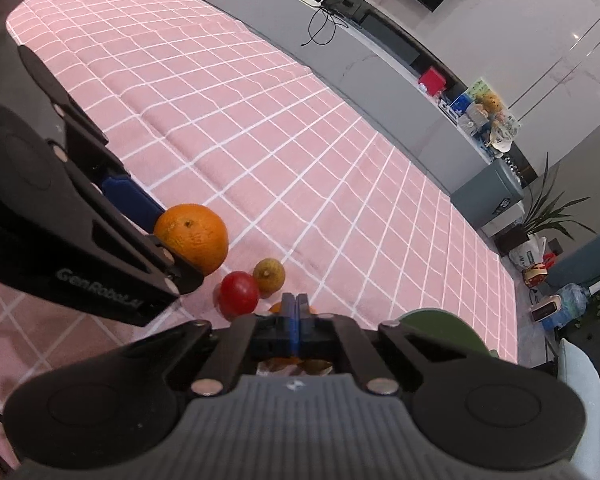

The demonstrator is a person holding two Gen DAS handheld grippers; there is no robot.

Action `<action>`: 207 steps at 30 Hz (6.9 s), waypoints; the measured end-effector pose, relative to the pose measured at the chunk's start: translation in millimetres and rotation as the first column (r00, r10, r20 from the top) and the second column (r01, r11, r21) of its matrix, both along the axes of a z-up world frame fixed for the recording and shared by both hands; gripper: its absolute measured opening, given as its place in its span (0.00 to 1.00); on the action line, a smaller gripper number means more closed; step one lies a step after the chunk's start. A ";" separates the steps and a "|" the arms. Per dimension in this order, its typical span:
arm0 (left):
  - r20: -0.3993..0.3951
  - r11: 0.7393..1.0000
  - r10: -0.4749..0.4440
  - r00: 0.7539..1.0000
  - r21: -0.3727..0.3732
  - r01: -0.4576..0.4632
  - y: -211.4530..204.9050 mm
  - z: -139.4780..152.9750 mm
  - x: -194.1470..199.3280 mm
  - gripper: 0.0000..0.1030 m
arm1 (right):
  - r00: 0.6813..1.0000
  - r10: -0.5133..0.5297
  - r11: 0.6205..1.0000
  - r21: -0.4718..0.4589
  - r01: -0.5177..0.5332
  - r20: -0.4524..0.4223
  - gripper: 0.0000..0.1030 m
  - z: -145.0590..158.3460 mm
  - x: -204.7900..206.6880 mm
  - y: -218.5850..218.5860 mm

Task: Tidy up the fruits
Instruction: 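Move the left gripper to the large orange while the right approaches an orange beside the red fruit, then close the left gripper on the large orange while the right grasps the smaller orange, then carry both oranges over the colander and lower them in with both grippers, then open both grippers and withdraw them from the colander toward the small fruit, then grasp the red fruit with the left gripper while the right grasps a brown kiwi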

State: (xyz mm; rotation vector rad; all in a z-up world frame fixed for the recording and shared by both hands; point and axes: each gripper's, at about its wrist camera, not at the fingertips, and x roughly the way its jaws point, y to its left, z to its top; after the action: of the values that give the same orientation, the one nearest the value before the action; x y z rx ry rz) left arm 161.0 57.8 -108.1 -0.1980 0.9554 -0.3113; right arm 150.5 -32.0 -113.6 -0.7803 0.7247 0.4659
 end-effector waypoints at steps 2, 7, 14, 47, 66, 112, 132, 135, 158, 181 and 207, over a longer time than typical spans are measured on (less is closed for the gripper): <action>-0.010 1.000 0.011 1.000 0.002 -0.011 2.1 -0.3 -1.5 0.46 | 1.000 -0.005 1.000 0.015 0.006 -0.016 0.00 0.4 1.8 -1.5; -0.002 0.999 0.039 0.999 -0.001 -0.039 7.3 2.2 -6.7 0.46 | 0.999 -0.025 0.998 0.055 0.026 -0.028 0.34 1.6 0.2 -5.0; -0.013 0.999 0.039 0.999 0.001 -0.039 9.1 -0.7 -6.2 0.46 | 0.999 -0.050 0.999 -0.008 0.050 0.015 0.34 -10.5 1.7 2.6; 0.059 0.996 0.072 0.996 -0.064 -0.068 4.5 33.8 -9.9 0.46 | 0.990 -0.024 1.000 -0.002 0.024 0.142 0.32 20.4 -9.6 0.7; 0.083 0.985 -0.118 0.990 -0.114 0.127 -87.5 78.5 9.1 0.46 | 0.969 -0.238 0.943 0.252 0.216 0.061 0.31 81.8 -24.6 -112.6; -0.086 0.963 -0.213 0.973 0.149 0.224 -163.3 56.5 53.6 0.52 | 0.918 -0.343 0.838 0.375 0.395 -0.200 0.23 22.2 3.7 -170.1; 0.102 0.976 -0.196 0.975 0.120 0.183 -105.3 108.6 -10.7 0.53 | 0.934 -0.333 0.783 0.514 0.350 -0.130 0.53 58.3 -56.5 -134.4; 0.111 0.976 -0.202 0.973 0.109 0.190 -93.0 106.6 -19.8 0.53 | 0.943 -0.306 0.793 0.514 0.328 -0.130 0.53 58.7 -65.9 -123.6; 0.068 0.990 -0.138 0.988 -0.001 0.139 -16.4 44.0 -39.4 0.52 | 0.943 -0.287 0.832 0.444 0.333 -0.170 0.52 13.4 -72.4 -53.6; 0.024 0.995 -0.070 0.997 -0.073 0.072 -8.8 -0.8 9.6 0.51 | 0.893 -0.447 0.836 0.336 0.434 -0.042 0.28 -43.0 -27.6 -7.6; 0.025 0.996 -0.093 0.995 -0.014 0.093 -33.8 -18.7 26.6 0.36 | 0.875 -0.472 0.795 0.378 0.474 -0.105 0.21 -56.0 -14.0 -10.9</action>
State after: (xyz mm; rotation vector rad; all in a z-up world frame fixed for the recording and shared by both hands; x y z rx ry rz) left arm 187.6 24.1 -126.8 -0.1632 0.9405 -0.4058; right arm 136.5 -42.8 -169.6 -0.1967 0.7701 0.1426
